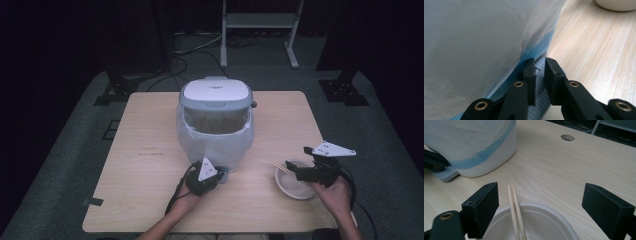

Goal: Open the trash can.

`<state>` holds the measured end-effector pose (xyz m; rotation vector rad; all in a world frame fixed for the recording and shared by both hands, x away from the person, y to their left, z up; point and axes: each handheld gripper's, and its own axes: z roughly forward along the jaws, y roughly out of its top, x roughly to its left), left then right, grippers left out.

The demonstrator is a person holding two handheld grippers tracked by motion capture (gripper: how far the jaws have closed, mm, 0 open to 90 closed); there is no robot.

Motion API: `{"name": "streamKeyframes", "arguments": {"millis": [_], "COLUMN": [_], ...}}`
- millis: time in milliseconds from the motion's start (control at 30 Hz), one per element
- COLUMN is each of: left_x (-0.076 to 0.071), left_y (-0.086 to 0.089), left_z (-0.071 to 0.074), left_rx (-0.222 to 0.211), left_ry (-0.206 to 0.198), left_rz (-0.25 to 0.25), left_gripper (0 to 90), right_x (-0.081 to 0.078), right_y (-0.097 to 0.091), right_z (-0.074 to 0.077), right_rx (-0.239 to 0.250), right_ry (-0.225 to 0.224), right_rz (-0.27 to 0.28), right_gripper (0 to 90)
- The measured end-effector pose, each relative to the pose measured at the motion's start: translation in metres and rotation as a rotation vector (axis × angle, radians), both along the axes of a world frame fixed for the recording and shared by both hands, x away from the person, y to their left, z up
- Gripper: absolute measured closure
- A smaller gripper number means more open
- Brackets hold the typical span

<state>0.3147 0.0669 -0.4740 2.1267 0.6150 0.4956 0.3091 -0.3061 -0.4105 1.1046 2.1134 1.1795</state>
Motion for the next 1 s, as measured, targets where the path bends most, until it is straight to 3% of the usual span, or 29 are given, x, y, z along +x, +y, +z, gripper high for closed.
{"name": "streamKeyframes", "arguments": {"millis": [167, 267, 533, 767, 1000], "left_x": [0.004, 0.005, 0.004, 0.005, 0.005], "left_y": [0.000, -0.001, -0.002, -0.003, -0.003], "left_z": [-0.003, -0.003, -0.002, -0.002, -0.001], "left_rx": [-0.013, 0.011, 0.015, 0.014, 0.019], "left_ry": [0.049, 0.046, 0.043, 0.050, 0.050], "left_rz": [0.002, -0.003, 0.005, 0.009, 0.006], "left_gripper": [79.6, 80.2, 80.5, 80.6, 80.5], "right_x": [0.000, -0.001, -0.002, 0.002, 0.008], "right_y": [0.001, 0.003, 0.004, 0.008, 0.011], "right_z": [0.000, -0.002, -0.009, -0.013, -0.022], "right_rx": [-0.004, -0.016, -0.048, -0.108, -0.180], "right_ry": [0.014, 0.029, 0.104, 0.163, 0.242], "right_rz": [0.024, 0.051, 0.115, 0.180, 0.205], "right_gripper": [12.8, 12.8, 13.9, 29.6, 49.0]}}
